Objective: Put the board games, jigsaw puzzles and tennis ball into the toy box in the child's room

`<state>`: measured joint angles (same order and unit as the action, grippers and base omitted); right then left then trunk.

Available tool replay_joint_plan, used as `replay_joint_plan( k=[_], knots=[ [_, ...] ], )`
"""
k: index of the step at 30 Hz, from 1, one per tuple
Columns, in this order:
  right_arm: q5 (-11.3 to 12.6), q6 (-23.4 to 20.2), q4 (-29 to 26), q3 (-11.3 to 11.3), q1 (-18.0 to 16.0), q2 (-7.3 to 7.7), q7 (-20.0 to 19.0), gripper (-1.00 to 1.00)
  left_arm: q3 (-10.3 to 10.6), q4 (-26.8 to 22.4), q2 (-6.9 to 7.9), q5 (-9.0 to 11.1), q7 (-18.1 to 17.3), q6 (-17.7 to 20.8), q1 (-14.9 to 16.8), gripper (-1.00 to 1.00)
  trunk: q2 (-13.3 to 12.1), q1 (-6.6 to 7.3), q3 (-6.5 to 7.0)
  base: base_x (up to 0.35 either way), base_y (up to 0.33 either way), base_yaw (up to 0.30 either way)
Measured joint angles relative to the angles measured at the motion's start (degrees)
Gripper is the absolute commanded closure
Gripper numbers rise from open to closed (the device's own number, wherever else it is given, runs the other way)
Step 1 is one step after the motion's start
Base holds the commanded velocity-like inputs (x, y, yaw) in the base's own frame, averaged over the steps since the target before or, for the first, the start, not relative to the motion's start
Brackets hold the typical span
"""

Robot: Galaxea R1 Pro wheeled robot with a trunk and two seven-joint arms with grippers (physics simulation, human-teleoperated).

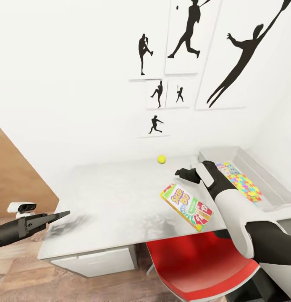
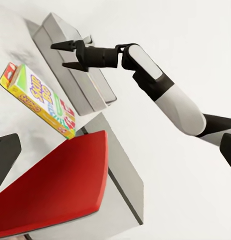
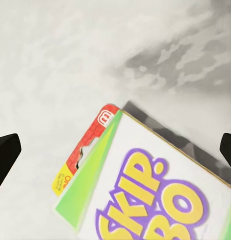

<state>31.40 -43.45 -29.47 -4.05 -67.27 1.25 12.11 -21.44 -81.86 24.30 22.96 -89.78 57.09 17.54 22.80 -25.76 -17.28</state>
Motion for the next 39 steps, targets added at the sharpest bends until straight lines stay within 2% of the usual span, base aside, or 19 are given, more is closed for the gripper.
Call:
replay_joint_plan(
  k=[9, 11, 14, 19, 39],
  knots=[
    [-0.04, -0.06, 0.01, -0.29, 0.04, 0.36, 0.0, -1.0, -0.4, -0.27, 0.95, 0.38, 0.0, 1.09, 1.77, -1.0, 0.0, 0.0, -0.85, 0.0, 0.0, 0.0],
    [-0.07, -0.08, -0.06, -0.31, 0.05, 0.35, 0.0, -1.0, -0.1, -0.28, 1.02, 0.27, 0.0, 1.34, 4.47, -1.0, 0.0, 0.0, -1.03, 0.0, 0.0, 0.0],
    [-0.09, -0.09, -0.25, -0.33, 0.01, 0.3, -0.01, -1.0, 1.54, -0.31, 1.09, 0.14, 0.0, 1.58, 9.66, -1.0, 0.0, 0.0, -1.31, 0.0, 0.0, 0.0],
    [-0.09, -0.09, -0.4, -0.33, 0.02, 0.26, -0.01, -1.0, 3.91, -0.3, 1.15, 0.0, 0.0, 1.69, 13.83, -1.0, 0.0, 0.0, -1.79, 0.0, 0.0, 0.0],
    [-0.1, -0.01, -1.41, -0.26, -0.03, 0.49, -0.02, -1.0, 4.46, -0.3, 1.04, -0.21, 0.0, 1.72, 14.76, -1.0, 0.0, 0.0, -3.68, 0.0, 0.0, 0.0]
  ],
)
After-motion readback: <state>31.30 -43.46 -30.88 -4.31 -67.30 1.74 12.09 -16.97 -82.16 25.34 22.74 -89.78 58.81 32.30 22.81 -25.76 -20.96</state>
